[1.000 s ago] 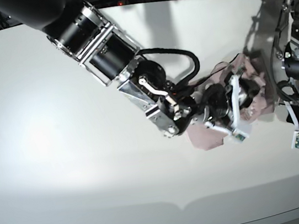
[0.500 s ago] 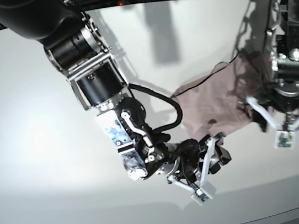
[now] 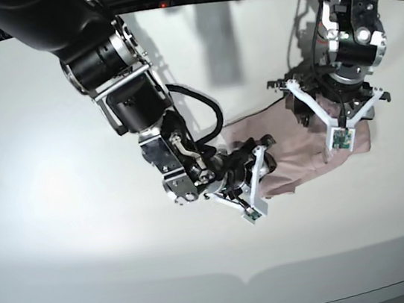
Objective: Fold the T-shirt properly
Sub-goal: 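Tuck and flatten the bundle's edges with both grippers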
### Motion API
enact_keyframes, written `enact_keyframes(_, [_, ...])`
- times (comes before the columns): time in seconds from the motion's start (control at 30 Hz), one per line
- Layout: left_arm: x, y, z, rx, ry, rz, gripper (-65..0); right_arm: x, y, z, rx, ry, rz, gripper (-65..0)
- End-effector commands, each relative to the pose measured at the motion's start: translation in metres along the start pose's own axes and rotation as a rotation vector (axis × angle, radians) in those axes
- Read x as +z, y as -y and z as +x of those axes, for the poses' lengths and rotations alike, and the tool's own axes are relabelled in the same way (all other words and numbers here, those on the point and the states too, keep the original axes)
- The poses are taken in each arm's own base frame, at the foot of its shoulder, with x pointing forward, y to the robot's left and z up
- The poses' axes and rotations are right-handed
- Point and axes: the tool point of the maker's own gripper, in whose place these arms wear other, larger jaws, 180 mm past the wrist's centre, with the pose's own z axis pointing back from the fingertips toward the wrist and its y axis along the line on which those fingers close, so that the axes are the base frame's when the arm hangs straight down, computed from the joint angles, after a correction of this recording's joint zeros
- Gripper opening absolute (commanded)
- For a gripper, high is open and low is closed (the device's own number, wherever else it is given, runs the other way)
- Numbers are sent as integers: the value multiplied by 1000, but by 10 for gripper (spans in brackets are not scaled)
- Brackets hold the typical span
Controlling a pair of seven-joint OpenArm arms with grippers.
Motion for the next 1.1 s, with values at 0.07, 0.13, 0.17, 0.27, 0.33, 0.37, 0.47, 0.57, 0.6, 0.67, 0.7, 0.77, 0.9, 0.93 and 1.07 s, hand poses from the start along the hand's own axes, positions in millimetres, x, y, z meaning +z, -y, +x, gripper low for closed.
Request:
enact_keyframes(0.07, [3, 1, 10, 11, 46, -11, -312, 3, -3, 20, 3, 32, 16, -425])
enact_keyframes(0.13, [4, 5, 10, 20, 55, -19, -312, 6, -8, 34, -15, 77, 40, -425])
enact_keyframes(0.17, [4, 7, 9, 26, 59, -25, -312, 9, -10, 40, -17, 93, 49, -425])
enact_keyframes(0.27, [-5, 9, 1, 37, 48, -27, -312, 19, -16, 68, 0, 154, 67, -425])
enact_keyframes(0.33, [-15, 8, -12, 38, 8, -21, -312, 25, -16, 82, 24, 174, 63, -425])
enact_keyframes(0.37, [-22, 9, -22, 42, -21, -19, -312, 27, -15, 87, 33, 177, 59, -425])
enact_keyframes(0.47, [-42, 12, -48, 57, -97, -17, -312, 31, -12, 96, 51, 191, 48, -425])
enact_keyframes(0.57, [-58, 19, -61, 55, -146, -38, -312, 34, -11, 109, 61, 233, 44, -425])
enact_keyframes(0.6, [-62, 22, -64, 54, -159, -46, -312, 35, -9, 110, 79, 237, 29, -425])
enact_keyframes(0.67, [-67, 24, -64, 57, -170, -52, -312, 34, -2, 109, 128, 227, -14, -425])
enact_keyframes(0.7, [-68, 25, -63, 58, -176, -55, -312, 33, 1, 106, 138, 217, -29, -425])
enact_keyframes(0.77, [-68, 24, -62, 57, -181, -54, -312, 30, 4, 100, 127, 205, -33, -425])
enact_keyframes(0.9, [-67, 25, -66, 56, -205, -55, -312, 23, 11, 82, 124, 149, -51, -425])
enact_keyframes(0.93, [-67, 25, -67, 56, -208, -55, -312, 21, 13, 78, 123, 137, -54, -425])
enact_keyframes(1.07, [-67, 25, -67, 55, -208, -55, -312, 15, 16, 58, 93, 71, -50, -425])
